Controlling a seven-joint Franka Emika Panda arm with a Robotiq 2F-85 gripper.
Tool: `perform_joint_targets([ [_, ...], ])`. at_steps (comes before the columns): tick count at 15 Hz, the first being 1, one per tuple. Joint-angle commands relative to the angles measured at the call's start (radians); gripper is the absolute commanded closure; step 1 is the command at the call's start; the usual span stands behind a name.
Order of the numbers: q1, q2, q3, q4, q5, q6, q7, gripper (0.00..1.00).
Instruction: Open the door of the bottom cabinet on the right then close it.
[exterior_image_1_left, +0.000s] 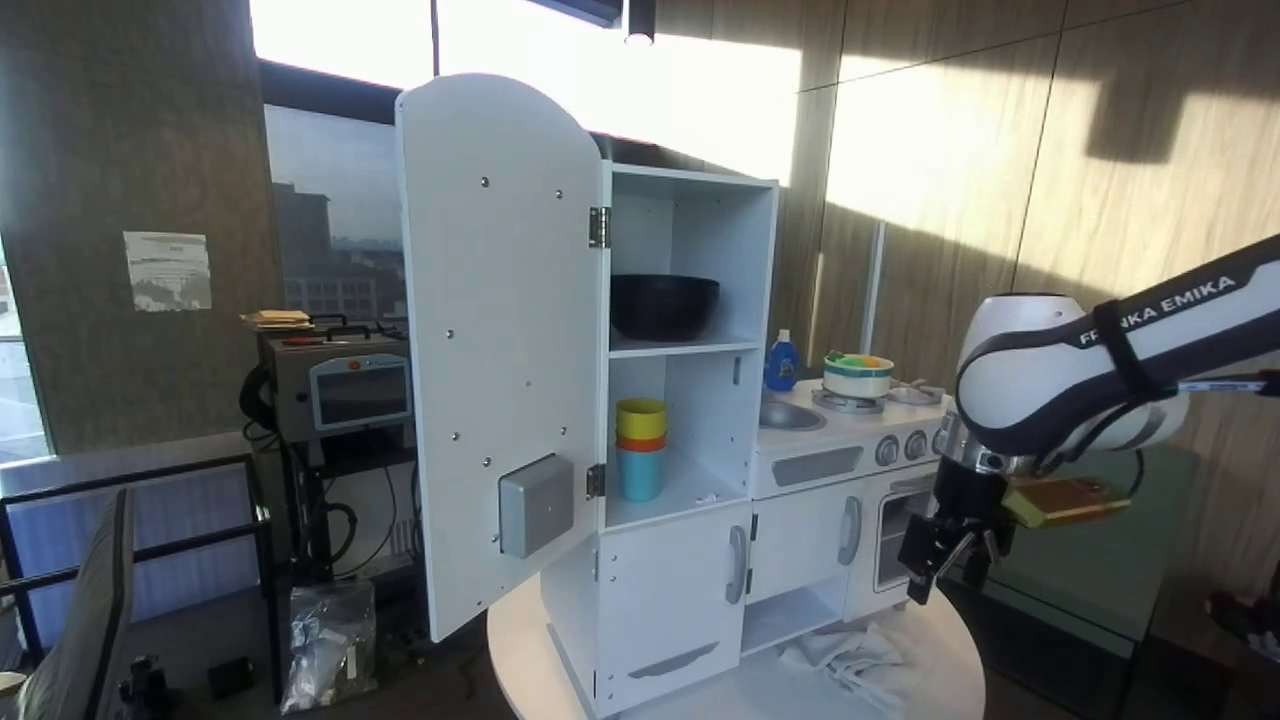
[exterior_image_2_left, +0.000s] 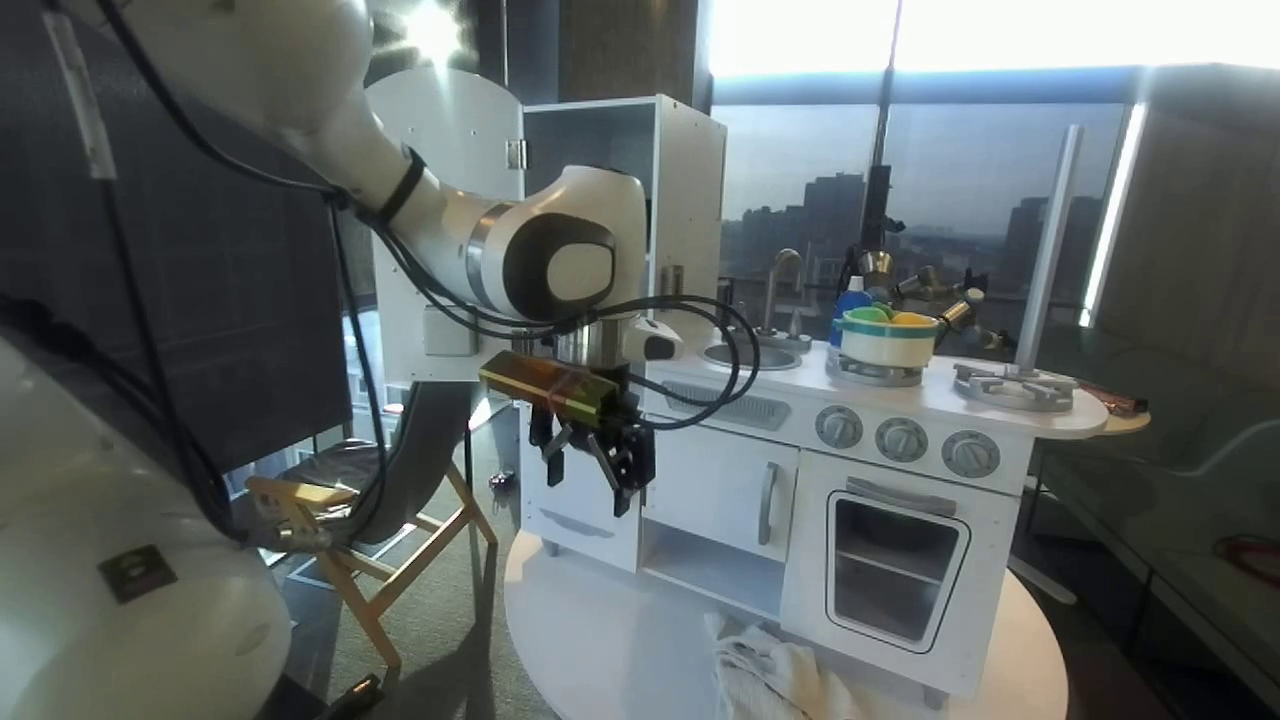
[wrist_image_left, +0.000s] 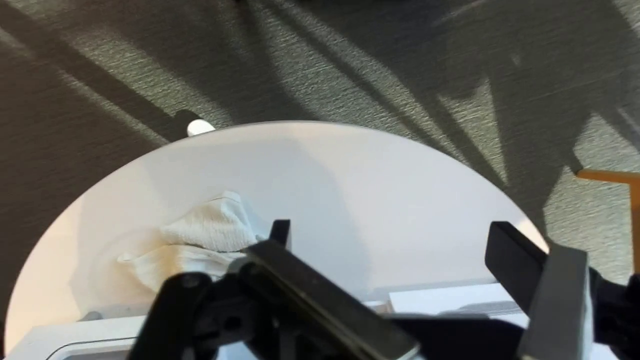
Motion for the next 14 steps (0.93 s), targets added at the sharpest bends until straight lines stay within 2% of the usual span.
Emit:
perform_joint_targets([
  [1, -0.063, 0.049, 0.052, -0.03, -0.088, 0.212, 0.129, 0.0],
  [2, -0.079, 0.067, 0.061, -0.052, -0.104, 0.292, 0.168, 0.0],
  [5, -0.098, 0.16, 0.064, -0.056, -0.108, 0.428, 0.22, 0.0],
  [10, -0.114, 0.344, 0.052, -0.058, -0.107, 0.589, 0.248, 0.0],
  [14, -0.162, 0.464, 0.049, -0.03, -0.209, 0.746, 0.32, 0.0],
])
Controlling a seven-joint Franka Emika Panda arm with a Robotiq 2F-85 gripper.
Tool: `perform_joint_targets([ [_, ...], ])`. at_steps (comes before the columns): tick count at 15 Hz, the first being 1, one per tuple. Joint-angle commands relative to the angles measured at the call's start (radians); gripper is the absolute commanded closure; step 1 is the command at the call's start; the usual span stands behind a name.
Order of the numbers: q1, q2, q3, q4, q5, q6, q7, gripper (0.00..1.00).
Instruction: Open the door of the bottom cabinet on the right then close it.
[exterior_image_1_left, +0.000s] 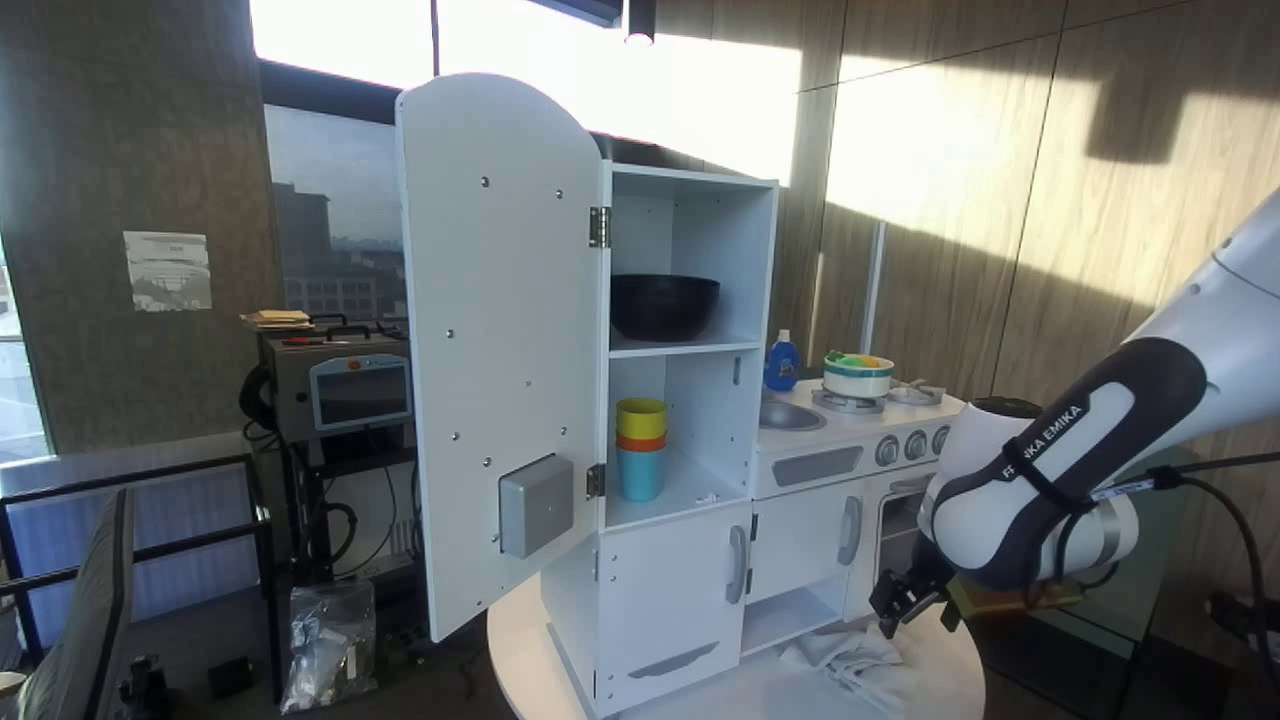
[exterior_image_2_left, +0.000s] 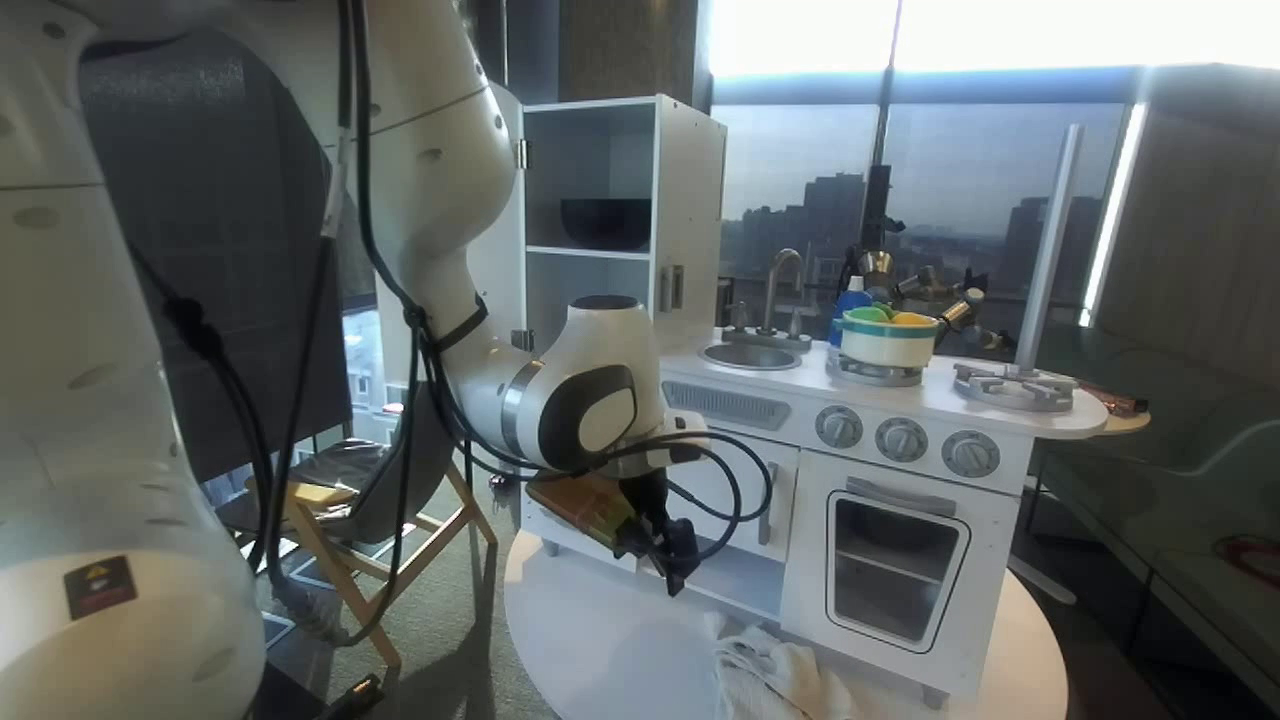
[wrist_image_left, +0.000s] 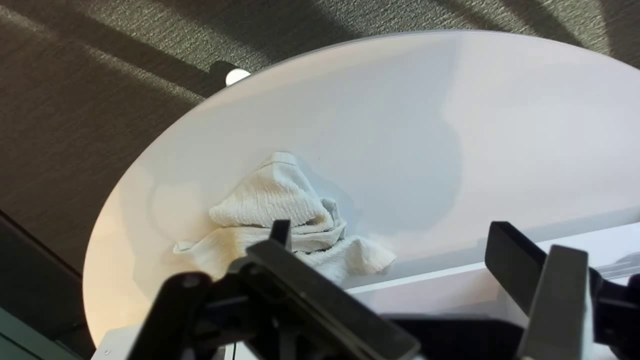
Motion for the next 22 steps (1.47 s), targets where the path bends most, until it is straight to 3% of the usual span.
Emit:
perform_joint_targets([
  [1, -0.058, 0.103, 0.0, 0.041, -0.139, 0.172, 0.118, 0.0],
  [6, -0.107, 0.175, -0.026, 0.142, -0.229, 0.336, 0.24, 0.0],
  [10, -0.09, 0.253, -0.02, 0.19, -0.169, 0.437, 0.253, 0.0],
  [11, -0.045, 0.276, -0.03, 0.19, -0.025, 0.473, 0.143, 0.0],
  [12, -0.088, 0.307, 0.003, 0.204, -0.118, 0.507, 0.244, 0.0],
  [18, -0.175, 0.425, 0.094, 0.282, -0.213, 0.605, 0.237, 0.0],
  [22, -0.211, 0.457, 0.095, 0.333, -0.312, 0.609, 0.18, 0.0],
])
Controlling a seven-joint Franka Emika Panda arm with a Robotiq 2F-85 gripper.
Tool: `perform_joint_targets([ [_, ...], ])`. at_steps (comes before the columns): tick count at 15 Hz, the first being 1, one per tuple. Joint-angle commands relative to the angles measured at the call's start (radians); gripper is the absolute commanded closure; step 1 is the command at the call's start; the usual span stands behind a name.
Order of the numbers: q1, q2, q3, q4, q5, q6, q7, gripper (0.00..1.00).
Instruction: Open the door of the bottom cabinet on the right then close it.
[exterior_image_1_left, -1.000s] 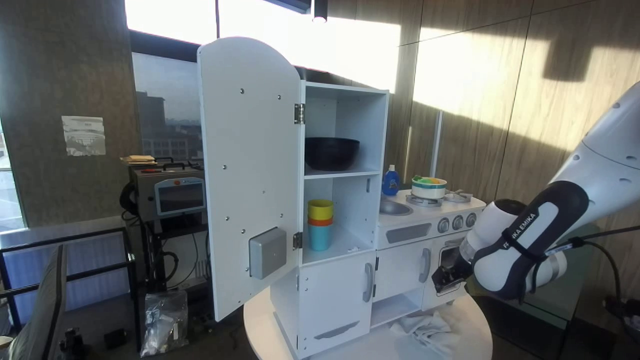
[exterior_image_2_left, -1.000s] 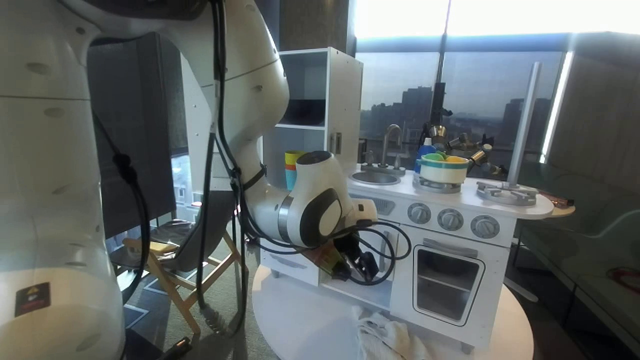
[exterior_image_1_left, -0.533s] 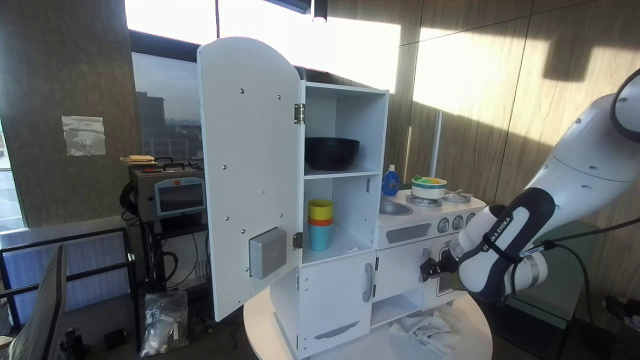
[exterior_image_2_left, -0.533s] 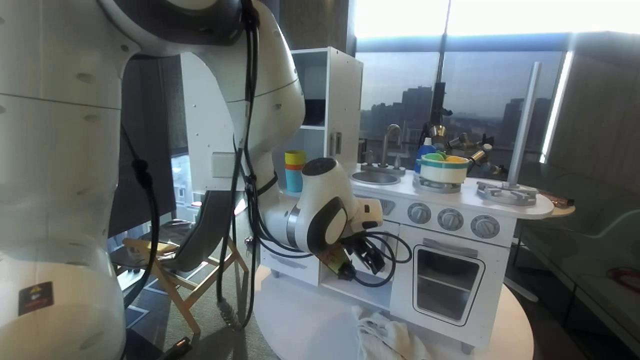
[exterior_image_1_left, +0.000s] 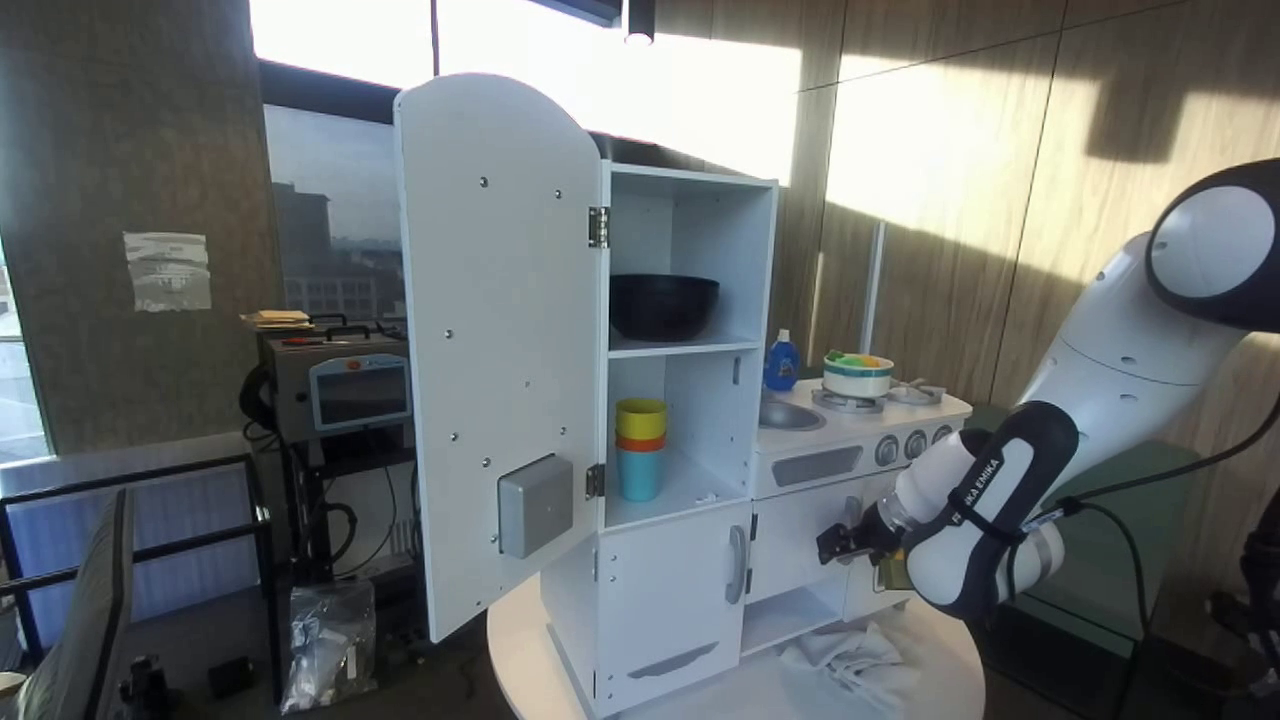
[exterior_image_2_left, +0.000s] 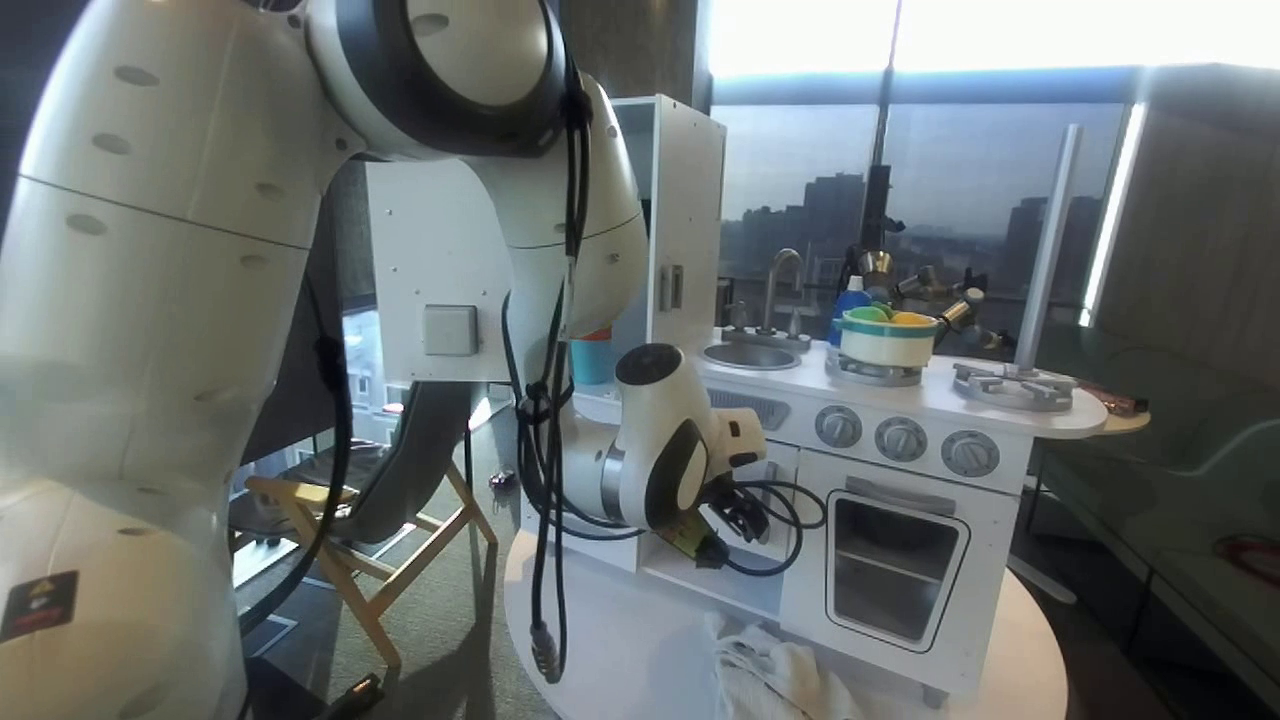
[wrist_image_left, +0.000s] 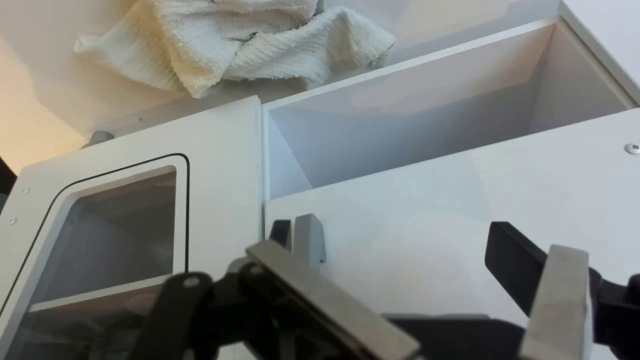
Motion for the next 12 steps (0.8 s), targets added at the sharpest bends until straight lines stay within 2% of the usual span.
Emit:
perform_joint_targets([
  [1, -0.041, 0.044, 0.004, 0.069, -0.081, 0.036, -0.048, 0.0],
  [9, -0.053, 0.102, -0.032, 0.168, -0.095, 0.058, -0.138, 0.0],
  [10, -0.057, 0.102, -0.03, 0.174, -0.099, 0.061, -0.143, 0.25],
  [11, -0.06, 0.101, -0.029, 0.178, -0.099, 0.062, -0.147, 0.26],
  [12, -0.072, 0.096, -0.015, 0.174, -0.111, 0.05, -0.146, 0.32],
])
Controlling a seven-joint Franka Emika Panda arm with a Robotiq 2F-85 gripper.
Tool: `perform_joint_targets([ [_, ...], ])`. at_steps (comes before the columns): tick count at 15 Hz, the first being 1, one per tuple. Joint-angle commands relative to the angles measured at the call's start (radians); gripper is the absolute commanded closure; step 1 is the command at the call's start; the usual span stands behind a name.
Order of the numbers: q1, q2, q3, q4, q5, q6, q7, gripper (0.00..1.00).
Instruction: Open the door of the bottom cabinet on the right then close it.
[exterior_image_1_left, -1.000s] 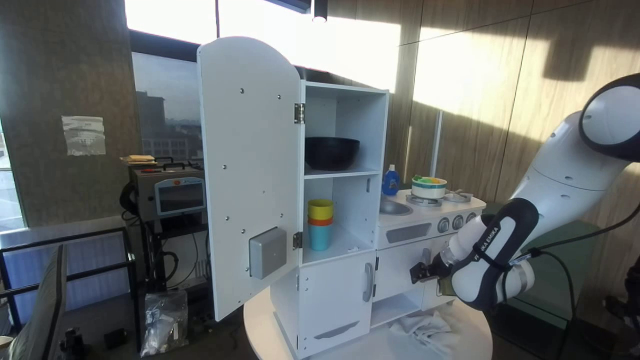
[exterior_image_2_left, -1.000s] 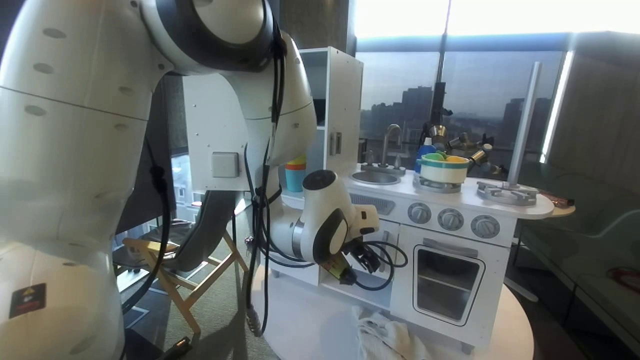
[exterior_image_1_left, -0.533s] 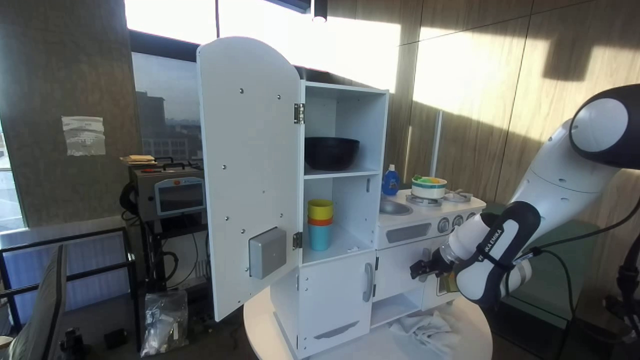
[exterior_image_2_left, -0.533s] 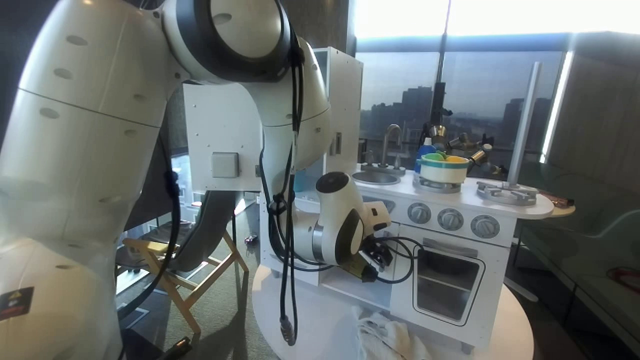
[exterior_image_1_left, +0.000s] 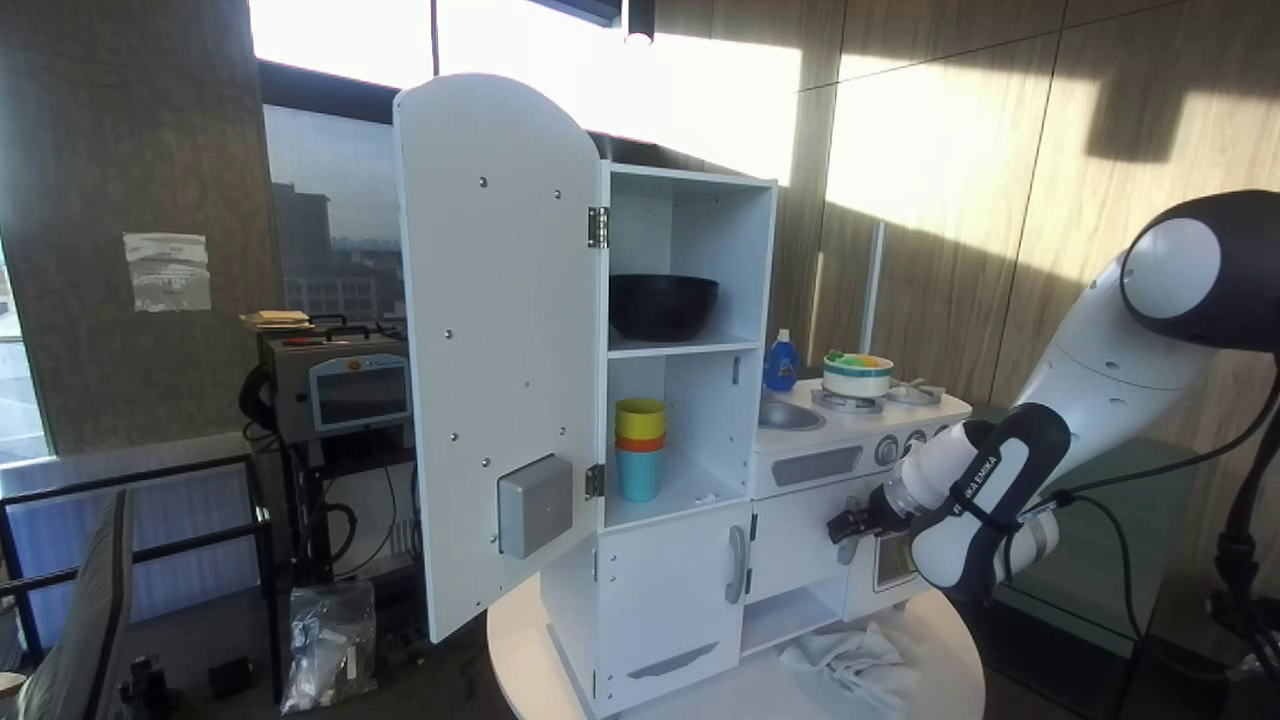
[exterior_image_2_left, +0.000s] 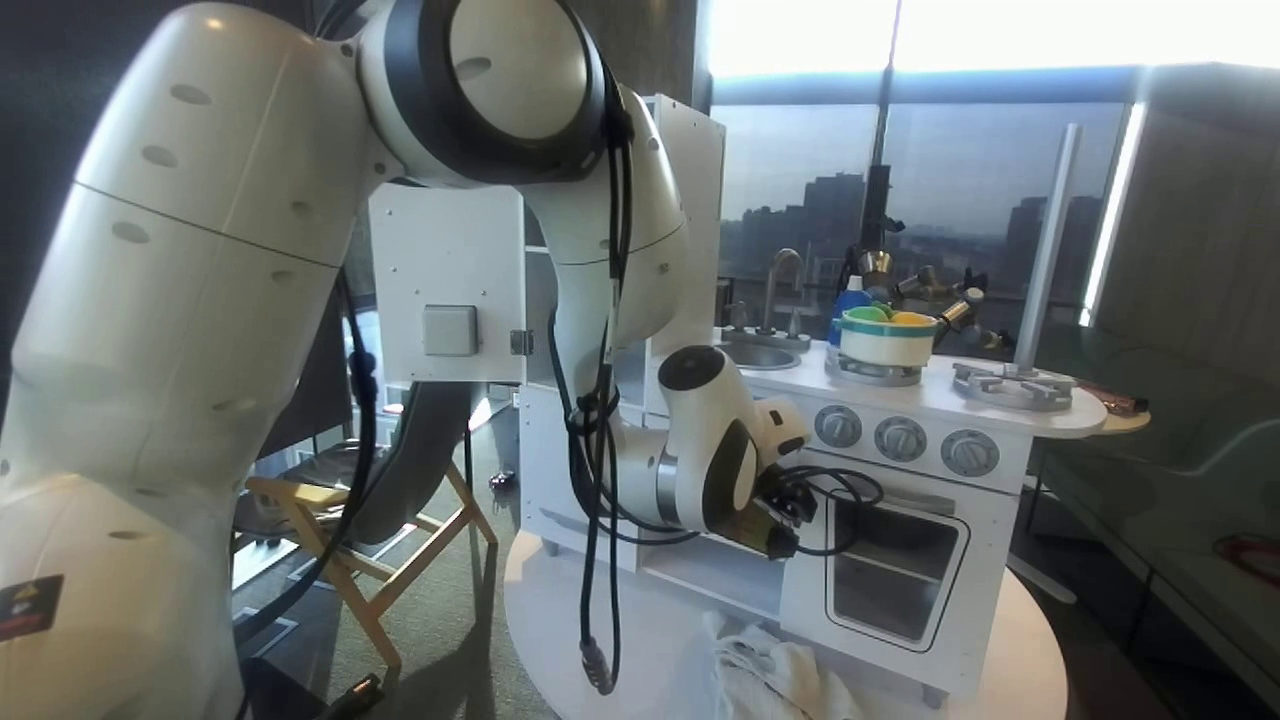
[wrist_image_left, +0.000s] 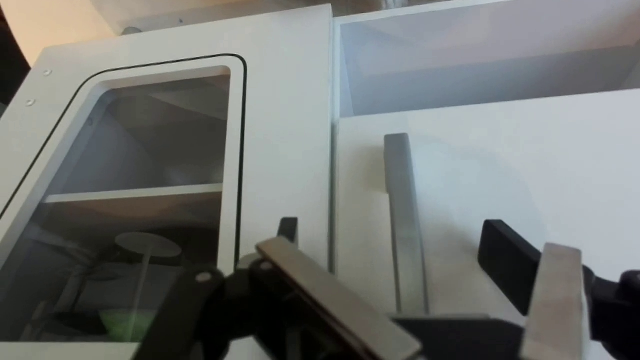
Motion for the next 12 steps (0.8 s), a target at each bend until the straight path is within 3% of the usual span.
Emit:
perform_joint_targets([
  [1, -0.037, 0.006, 0.028, 0.025, -0.047, 0.015, -0.006, 0.41],
  [8, -0.053, -0.013, 0.034, 0.016, -0.092, 0.003, -0.016, 0.92],
  [10, -0.059, -0.027, 0.034, 0.008, -0.1, -0.018, -0.02, 0.95],
  [12, -0.062, -0.044, 0.038, 0.0, -0.109, -0.046, -0.014, 0.9],
])
